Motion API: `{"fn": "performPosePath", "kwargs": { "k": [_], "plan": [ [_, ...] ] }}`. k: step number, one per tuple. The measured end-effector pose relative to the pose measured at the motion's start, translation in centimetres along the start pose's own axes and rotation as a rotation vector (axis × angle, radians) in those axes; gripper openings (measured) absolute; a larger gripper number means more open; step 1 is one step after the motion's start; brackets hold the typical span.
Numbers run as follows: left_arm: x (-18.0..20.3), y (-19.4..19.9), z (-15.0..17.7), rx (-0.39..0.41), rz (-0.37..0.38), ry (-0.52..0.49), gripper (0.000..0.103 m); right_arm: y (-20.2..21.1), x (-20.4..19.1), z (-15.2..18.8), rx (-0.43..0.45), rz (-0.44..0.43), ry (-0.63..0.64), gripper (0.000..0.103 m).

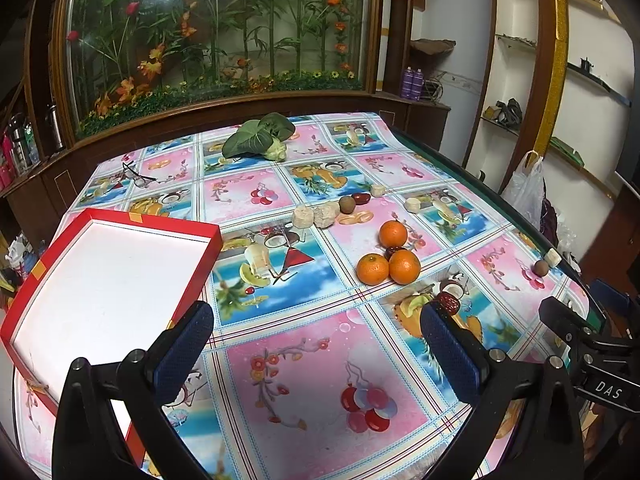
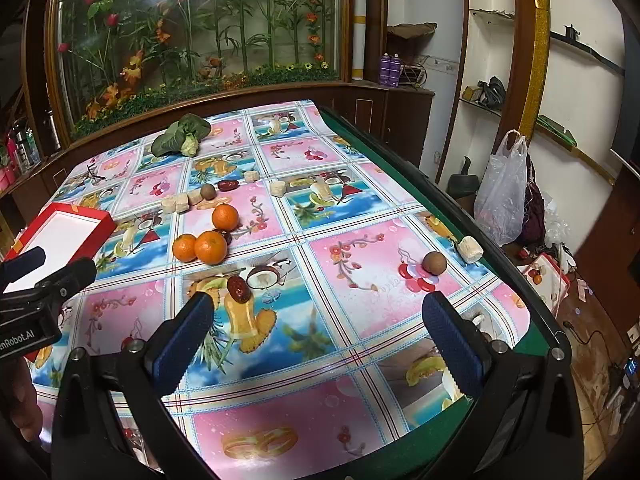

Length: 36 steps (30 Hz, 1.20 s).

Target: Organize fruits

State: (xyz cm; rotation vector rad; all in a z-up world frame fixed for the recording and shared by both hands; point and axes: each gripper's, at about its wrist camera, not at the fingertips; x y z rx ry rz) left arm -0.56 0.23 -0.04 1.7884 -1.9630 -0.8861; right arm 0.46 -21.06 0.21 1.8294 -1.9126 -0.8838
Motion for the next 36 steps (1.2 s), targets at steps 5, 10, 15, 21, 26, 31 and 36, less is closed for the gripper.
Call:
{"fn": "performPosePath", "kwargs": {
  "k": [5,10,15,21,26,31,36],
  "plan": [
    [-0.16,-0.02,-0.01,-0.002,0.009,0.002,0.103,0.03,-0.08,-0.1,-0.002,0.001,0.0,0.103],
    [-0.09,0.02,0.11,-0.001,0.014,0.001,0.103,0.01,0.08,-0.06,-0.004,0.006,-0.007,0.103],
    [-0.08,0.05,0.18,-0.001,0.017,0.002,0.103,-0.04,0.33,0.05,-0.004,0.008,-0.012,0.103],
    [-0.06,0.06,0.28,-0.002,0.018,0.001,0.103,-0.12,0.52,0.2,-0.008,0.008,-0.012,0.103],
    [-0.05,0.07,0.27,-0.003,0.02,0.001,0.103,-0.12,0.43,0.2,-0.007,0.009,-0.013,0.103],
    [-0.03,0.06,0.28,-0.004,0.02,-0.001,0.103,-0.2,0.59,0.32,-0.01,0.01,-0.015,0.103],
    [0.0,0.1,0.25,-0.003,0.018,0.0,0.103,-0.28,0.66,0.37,-0.011,0.009,-0.015,0.103]
  ]
}}
Point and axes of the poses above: each gripper's, at about its wrist camera, not at the fingertips, and y roughly against the way its jaws point, x to its right, z to its underside, and after that the axes turned 15 degrees about -y, right-handed
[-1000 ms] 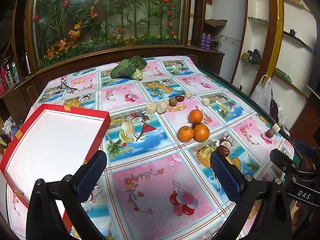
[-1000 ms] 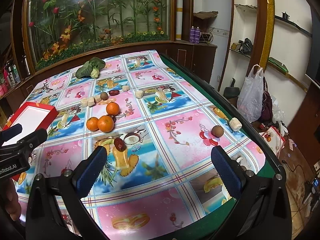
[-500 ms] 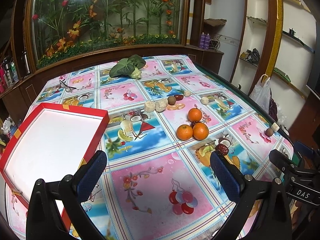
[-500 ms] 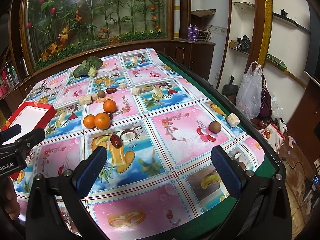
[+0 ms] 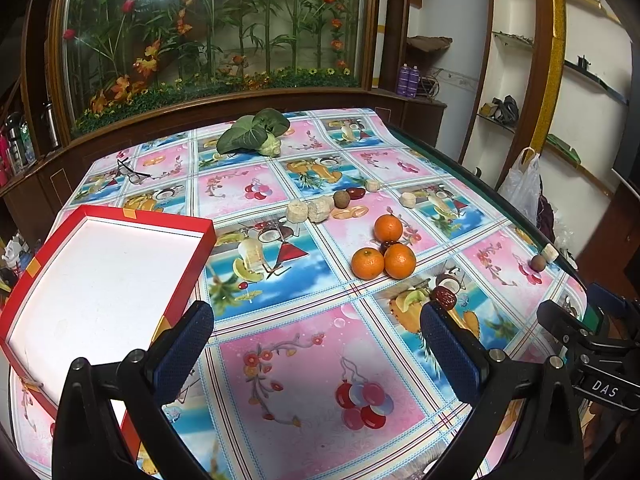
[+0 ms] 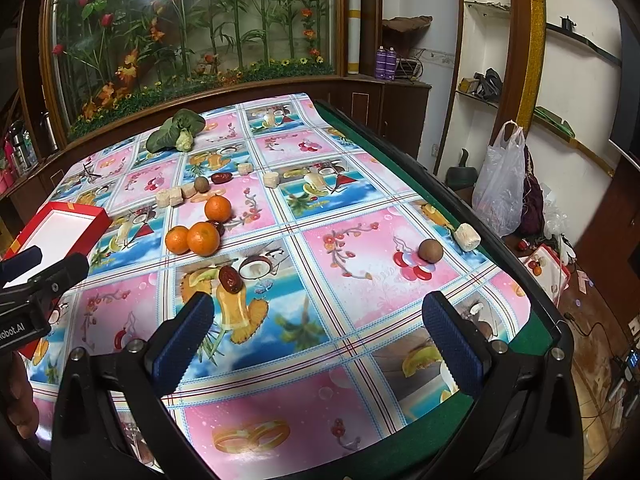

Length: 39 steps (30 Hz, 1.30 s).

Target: Organize fruits

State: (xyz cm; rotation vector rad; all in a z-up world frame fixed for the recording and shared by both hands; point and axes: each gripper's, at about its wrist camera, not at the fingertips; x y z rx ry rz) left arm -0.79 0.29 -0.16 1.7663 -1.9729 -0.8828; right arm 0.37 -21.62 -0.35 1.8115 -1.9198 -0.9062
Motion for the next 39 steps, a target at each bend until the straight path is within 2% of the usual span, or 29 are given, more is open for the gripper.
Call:
{"fn": "performPosePath", "kwargs": {
  "k": [24,32,39],
  "plan": [
    [0.4,-0.3,-0.1,-0.008,0.007,-0.003,0.103,-0.4,0.7,0.2,0.0,0.007,-0.009,0.103],
    [0.4,-1.0,0.0,-0.022,0.005,-0.014,0.103,-0.4,2.4,0.0,-0.003,0.02,-0.028,0.103],
    [0.8,-1.7,0.1,-0.036,0.03,-0.048,0.103,-1.0,6.0,-0.3,-0.024,0.085,-0.056,0.103]
  ]
}}
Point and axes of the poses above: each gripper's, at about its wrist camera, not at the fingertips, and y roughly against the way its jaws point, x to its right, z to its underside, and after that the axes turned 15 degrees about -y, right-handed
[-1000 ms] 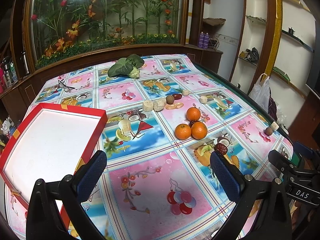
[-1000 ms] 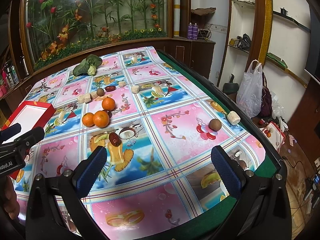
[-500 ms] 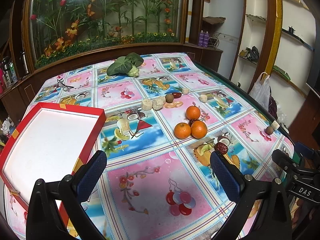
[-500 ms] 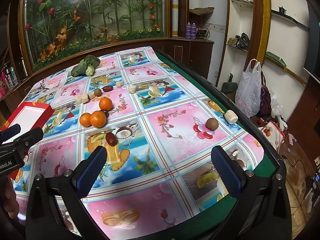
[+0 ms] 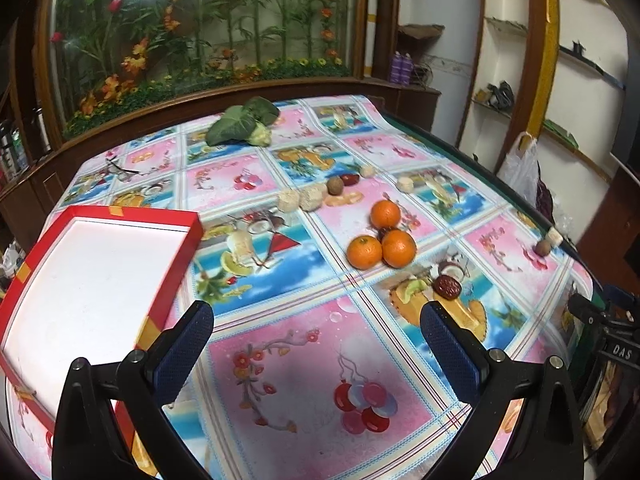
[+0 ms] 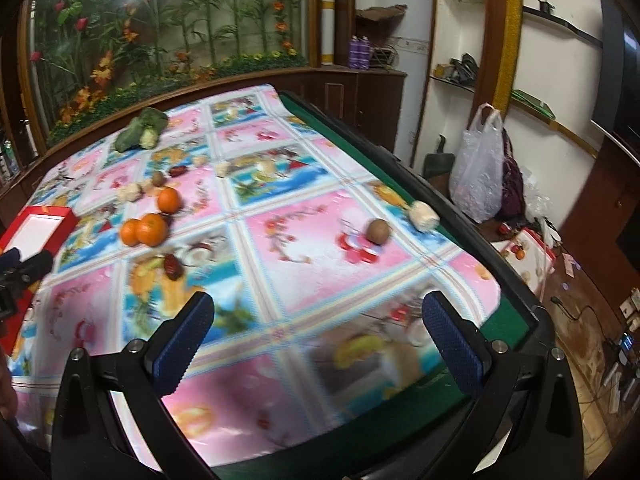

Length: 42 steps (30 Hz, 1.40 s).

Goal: Organize fruits
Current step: 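Grasp the brown kiwi with the right tool while the left tool grasps a red date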

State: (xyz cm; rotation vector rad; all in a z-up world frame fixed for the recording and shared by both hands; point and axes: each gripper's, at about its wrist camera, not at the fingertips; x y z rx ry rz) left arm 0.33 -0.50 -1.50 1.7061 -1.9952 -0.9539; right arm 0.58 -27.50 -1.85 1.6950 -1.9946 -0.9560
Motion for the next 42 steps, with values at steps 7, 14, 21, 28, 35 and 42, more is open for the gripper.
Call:
{"fn": "performPosePath", "kwargs": {
  "k": [7,14,21,28,35,42],
  "plan": [
    [1.6,-2.2,0.1,-0.045,0.074,-0.045,0.101,-2.6,3.1,-0.8,-0.062,0.009,0.003,0.103],
    [2.8,-2.6,0.1,-0.05,0.114,-0.068,0.099,-6.1,4.4,-4.9,-0.097,-0.013,-0.043,0.079],
    [4.0,-3.8,-0.7,-0.063,0.156,-0.092,0.089,-9.8,3.7,-6.4,-0.146,0.014,-0.023,0.06],
    [7.4,-5.7,-2.7,-0.098,0.201,-0.137,0.079,-11.2,3.1,-6.5,-0.192,0.01,0.004,0.025],
    [9.6,-8.2,-3.8,-0.142,0.163,-0.151,0.025,-9.1,3.1,-5.0,-0.181,-0.05,-0.009,0.025],
    [7.7,-7.2,-2.8,-0.127,0.214,-0.083,0.025,-5.5,3.3,-4.1,-0.123,-0.109,-0.026,0.025]
  ]
}}
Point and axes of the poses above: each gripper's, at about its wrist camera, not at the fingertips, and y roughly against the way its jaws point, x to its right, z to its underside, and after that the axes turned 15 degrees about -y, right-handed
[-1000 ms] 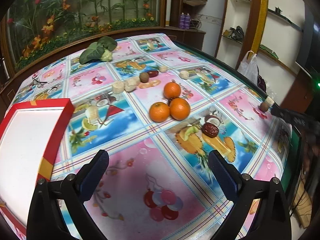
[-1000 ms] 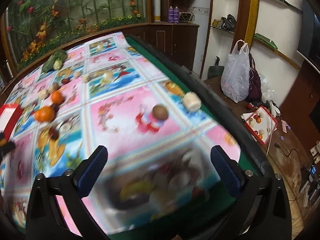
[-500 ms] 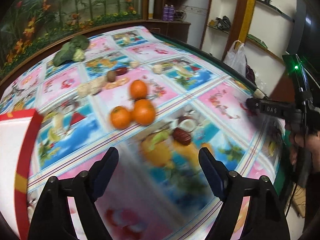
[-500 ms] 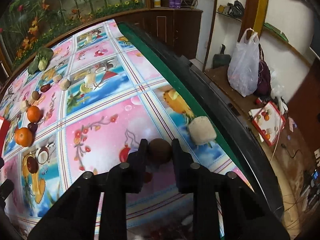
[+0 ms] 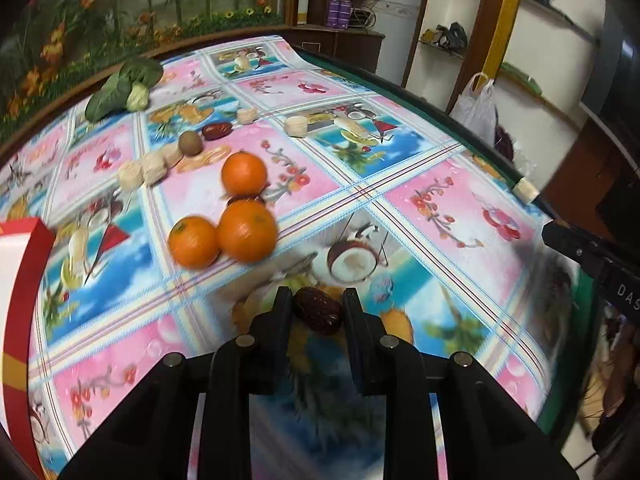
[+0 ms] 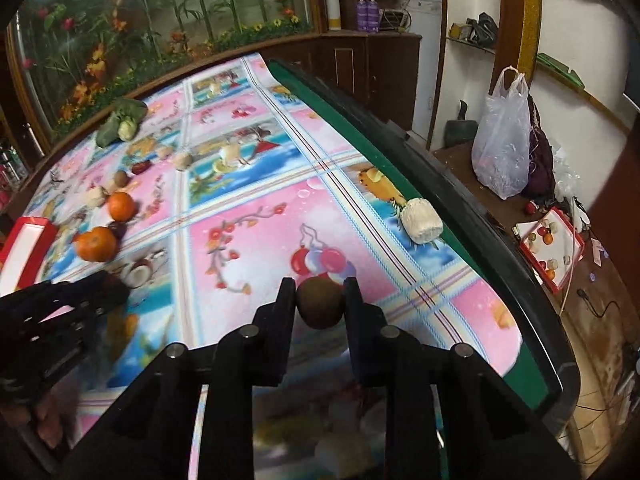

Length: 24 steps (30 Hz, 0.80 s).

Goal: Organize fruits
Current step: 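Grasp the brown kiwi with the right tool while the left tool grasps a red date, then carry the kiwi with the right tool while the left tool carries the date over the tray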

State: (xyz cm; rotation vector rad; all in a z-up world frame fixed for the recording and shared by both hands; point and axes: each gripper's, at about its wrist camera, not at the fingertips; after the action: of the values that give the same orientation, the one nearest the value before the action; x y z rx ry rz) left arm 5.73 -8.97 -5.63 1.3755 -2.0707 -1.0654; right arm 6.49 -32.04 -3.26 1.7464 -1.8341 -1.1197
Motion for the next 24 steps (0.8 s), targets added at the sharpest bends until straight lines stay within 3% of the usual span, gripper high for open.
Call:
{"fn": "performPosePath", "kwargs": {
  "k": [6,11,17,24],
  "plan": [
    [-2.9,4.0,2.6,0.077,0.051,0.084,0.025,2.6,-0.7,1.1,0.069,-0.021,0.018,0.025],
    [-6.0,8.1,5.1,0.161,0.064,0.155,0.025,3.9,-2.6,2.3,0.072,-0.057,0.046,0.025],
    [-8.7,11.7,7.3,0.212,0.007,0.195,0.025,4.3,-6.6,3.8,0.063,-0.122,0.102,0.025],
    [-11.8,13.9,9.3,0.209,-0.142,0.24,0.025,4.2,-11.5,5.8,0.028,-0.193,0.16,0.025]
  ]
}}
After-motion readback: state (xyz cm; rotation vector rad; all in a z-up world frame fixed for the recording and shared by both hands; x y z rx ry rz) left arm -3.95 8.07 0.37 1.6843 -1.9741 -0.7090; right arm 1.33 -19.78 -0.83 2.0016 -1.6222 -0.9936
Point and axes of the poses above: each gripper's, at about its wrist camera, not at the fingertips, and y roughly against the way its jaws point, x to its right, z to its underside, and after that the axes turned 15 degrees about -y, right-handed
